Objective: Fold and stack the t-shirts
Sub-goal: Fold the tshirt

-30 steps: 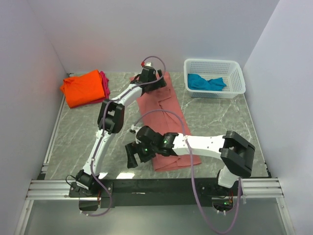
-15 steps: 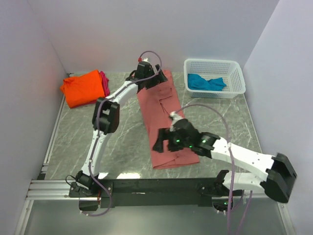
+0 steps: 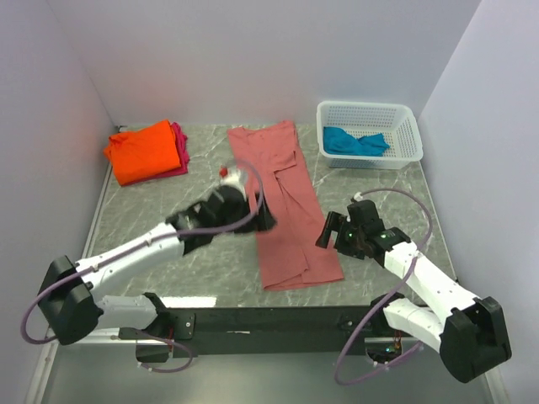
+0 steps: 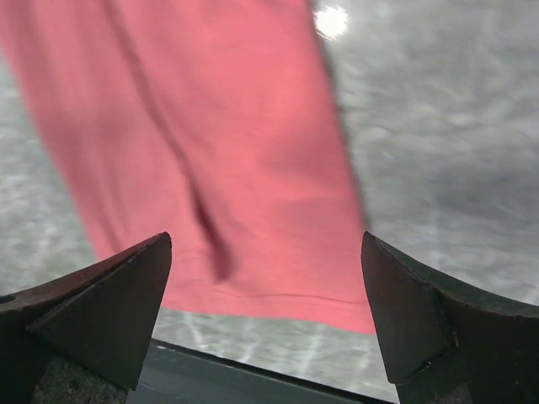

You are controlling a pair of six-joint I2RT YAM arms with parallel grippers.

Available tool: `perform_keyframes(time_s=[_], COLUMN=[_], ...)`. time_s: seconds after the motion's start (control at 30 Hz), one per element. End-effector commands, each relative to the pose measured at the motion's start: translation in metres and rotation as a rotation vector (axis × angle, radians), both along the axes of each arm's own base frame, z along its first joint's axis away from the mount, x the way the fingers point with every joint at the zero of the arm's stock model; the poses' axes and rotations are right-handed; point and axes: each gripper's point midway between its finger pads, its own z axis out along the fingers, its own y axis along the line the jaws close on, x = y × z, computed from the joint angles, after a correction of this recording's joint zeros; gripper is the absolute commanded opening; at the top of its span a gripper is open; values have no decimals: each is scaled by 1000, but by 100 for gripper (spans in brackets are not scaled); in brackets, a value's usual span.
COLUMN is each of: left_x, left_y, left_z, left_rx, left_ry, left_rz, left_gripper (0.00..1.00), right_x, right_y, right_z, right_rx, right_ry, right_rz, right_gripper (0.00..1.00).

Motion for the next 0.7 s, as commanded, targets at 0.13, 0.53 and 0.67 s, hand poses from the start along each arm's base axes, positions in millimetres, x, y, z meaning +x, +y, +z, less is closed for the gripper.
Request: perform_keyframes(time_s=[0.13,0.53,0.67], left_x=[-123,-139,-136], left_y=[6,-37,-24], left_z=[-87,-122,-144], left_rx=[66,70,211], left_ry=[272,299,319], left_rz=[-70,-219,-197], left_gripper=[99,69,53], right_x=[-4,-22,-26], right_y=[-15,-12,-16], right_z=[-16,-31,-35], right_rx=[40,112,112], right_ry=[39,65,71], right_rz=[0,-48,-84], right_gripper=[95,91,90])
